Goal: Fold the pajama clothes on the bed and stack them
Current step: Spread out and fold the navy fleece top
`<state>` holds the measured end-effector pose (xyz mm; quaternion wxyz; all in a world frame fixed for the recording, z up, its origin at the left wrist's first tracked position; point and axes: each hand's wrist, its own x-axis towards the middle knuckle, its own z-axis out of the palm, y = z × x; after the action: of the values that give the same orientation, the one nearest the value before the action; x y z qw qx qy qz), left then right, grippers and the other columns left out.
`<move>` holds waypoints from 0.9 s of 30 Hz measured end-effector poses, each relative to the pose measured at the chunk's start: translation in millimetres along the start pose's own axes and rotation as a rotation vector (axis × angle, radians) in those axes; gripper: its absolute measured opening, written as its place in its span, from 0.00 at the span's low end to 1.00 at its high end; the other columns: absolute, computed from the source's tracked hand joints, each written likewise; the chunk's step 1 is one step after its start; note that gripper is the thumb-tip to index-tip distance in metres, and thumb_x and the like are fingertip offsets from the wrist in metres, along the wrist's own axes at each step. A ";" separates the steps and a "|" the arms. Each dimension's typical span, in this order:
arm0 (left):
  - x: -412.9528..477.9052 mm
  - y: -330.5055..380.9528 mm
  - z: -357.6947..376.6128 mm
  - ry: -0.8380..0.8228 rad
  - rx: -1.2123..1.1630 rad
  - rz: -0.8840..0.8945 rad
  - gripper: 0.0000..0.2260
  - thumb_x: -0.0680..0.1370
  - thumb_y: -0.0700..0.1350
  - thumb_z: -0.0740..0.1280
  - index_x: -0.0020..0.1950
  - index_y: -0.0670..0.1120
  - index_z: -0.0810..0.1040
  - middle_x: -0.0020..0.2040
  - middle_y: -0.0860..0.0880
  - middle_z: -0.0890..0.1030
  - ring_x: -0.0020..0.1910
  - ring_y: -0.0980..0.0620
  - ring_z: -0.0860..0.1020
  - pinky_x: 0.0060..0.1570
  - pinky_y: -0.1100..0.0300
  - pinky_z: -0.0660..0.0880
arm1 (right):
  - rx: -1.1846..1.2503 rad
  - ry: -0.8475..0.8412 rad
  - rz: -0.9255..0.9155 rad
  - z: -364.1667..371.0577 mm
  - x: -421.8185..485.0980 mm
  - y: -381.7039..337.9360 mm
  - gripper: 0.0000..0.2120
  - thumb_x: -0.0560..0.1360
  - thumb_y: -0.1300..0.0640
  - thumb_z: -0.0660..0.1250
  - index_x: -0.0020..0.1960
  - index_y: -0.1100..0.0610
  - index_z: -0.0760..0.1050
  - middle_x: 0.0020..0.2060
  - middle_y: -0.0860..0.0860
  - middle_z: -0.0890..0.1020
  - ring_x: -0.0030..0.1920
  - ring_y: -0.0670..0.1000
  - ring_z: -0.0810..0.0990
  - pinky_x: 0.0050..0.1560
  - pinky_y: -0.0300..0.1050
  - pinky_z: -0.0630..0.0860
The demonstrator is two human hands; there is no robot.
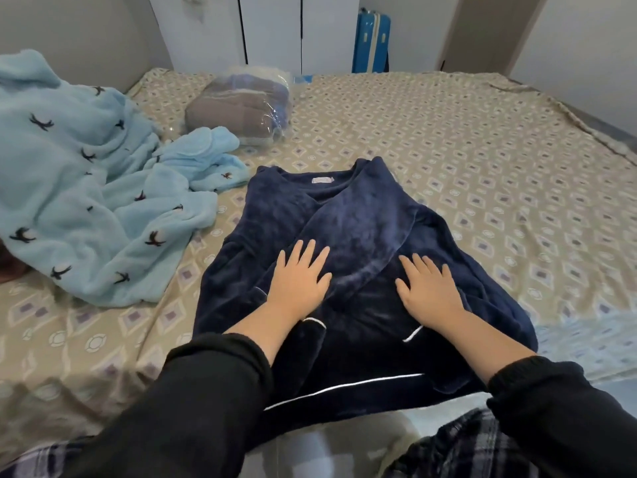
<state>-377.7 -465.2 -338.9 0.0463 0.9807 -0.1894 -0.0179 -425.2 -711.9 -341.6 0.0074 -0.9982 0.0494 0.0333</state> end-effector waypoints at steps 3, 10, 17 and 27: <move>-1.2 -7.0 19.0 0.071 -0.010 -0.023 0.26 0.82 0.56 0.50 0.79 0.54 0.48 0.80 0.49 0.50 0.78 0.48 0.46 0.74 0.45 0.47 | 0.159 0.112 -0.107 -0.8 11.9 1.4 0.24 0.79 0.49 0.55 0.73 0.55 0.64 0.69 0.55 0.71 0.69 0.57 0.68 0.67 0.55 0.66; 1.5 -10.0 26.6 0.171 -0.049 -0.017 0.27 0.81 0.55 0.51 0.79 0.54 0.48 0.80 0.49 0.51 0.78 0.49 0.47 0.75 0.47 0.48 | 0.556 0.378 0.160 -25.1 85.3 23.6 0.24 0.72 0.67 0.59 0.68 0.64 0.67 0.65 0.62 0.70 0.65 0.62 0.67 0.65 0.54 0.66; 3.0 -11.6 28.3 0.208 -0.096 -0.001 0.28 0.80 0.54 0.54 0.79 0.53 0.50 0.79 0.48 0.52 0.78 0.49 0.48 0.75 0.47 0.49 | 0.202 0.447 -0.049 -24.3 133.9 39.6 0.11 0.68 0.75 0.61 0.48 0.69 0.77 0.47 0.67 0.77 0.48 0.67 0.75 0.47 0.60 0.73; 3.6 -11.8 26.9 0.202 -0.114 0.002 0.28 0.80 0.54 0.55 0.79 0.53 0.52 0.79 0.49 0.53 0.78 0.50 0.49 0.75 0.46 0.49 | -0.049 0.221 0.152 -38.6 151.2 44.6 0.14 0.72 0.65 0.59 0.51 0.59 0.81 0.47 0.58 0.79 0.53 0.60 0.74 0.52 0.50 0.69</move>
<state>-371.4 -457.9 -366.9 0.1211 0.9730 -0.1834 0.0705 -276.9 -771.8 -313.8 -0.0249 -0.9891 0.1244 -0.0752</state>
